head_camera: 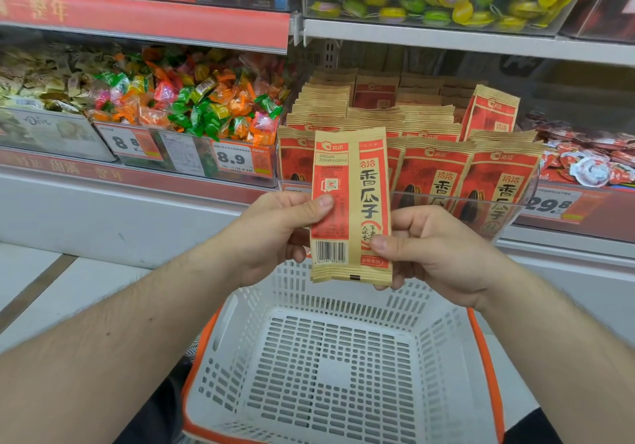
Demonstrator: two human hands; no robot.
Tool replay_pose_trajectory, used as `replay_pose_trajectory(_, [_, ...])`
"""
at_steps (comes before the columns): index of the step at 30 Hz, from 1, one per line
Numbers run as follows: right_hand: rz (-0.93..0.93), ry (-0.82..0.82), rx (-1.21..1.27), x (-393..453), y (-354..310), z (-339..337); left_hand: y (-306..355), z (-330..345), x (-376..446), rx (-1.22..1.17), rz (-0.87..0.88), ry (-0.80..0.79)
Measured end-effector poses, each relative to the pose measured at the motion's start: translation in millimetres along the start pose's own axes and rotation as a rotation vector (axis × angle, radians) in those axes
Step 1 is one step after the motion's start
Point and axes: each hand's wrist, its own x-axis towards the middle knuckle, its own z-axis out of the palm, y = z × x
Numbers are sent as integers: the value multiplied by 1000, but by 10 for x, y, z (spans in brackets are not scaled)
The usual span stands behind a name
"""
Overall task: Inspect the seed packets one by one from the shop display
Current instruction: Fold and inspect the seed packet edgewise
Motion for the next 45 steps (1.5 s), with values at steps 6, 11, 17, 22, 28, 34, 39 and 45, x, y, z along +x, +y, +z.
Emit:
replay_pose_trajectory(6, [-46, 232, -668, 19, 62, 195, -78, 72, -4, 267, 46, 169])
replay_pose_trajectory(11, [-121, 149, -831, -10, 77, 282, -89, 146, -27, 241, 0, 167])
replay_pose_trajectory(17, [-287, 275, -426, 25, 78, 152, -76, 148, -41, 258, -20, 4])
replay_pose_trajectory(22, [-359, 319, -504, 42, 125, 209, -146, 190, -26, 298, -44, -99])
replay_pose_trajectory(28, [-311, 317, -553, 44, 128, 266, -152, 202, 0, 297, -26, -24])
replay_pose_trajectory(34, [-261, 255, -427, 60, 107, 254, -128, 141, 11, 202, -43, -55])
replay_pose_trajectory(39, [-235, 204, -285, 49, 66, 276, -121, 129, 10, 89, -70, -160])
replay_pose_trajectory(45, [-243, 198, -232, 60, 70, 270, -122, 151, 8, 49, -77, -180])
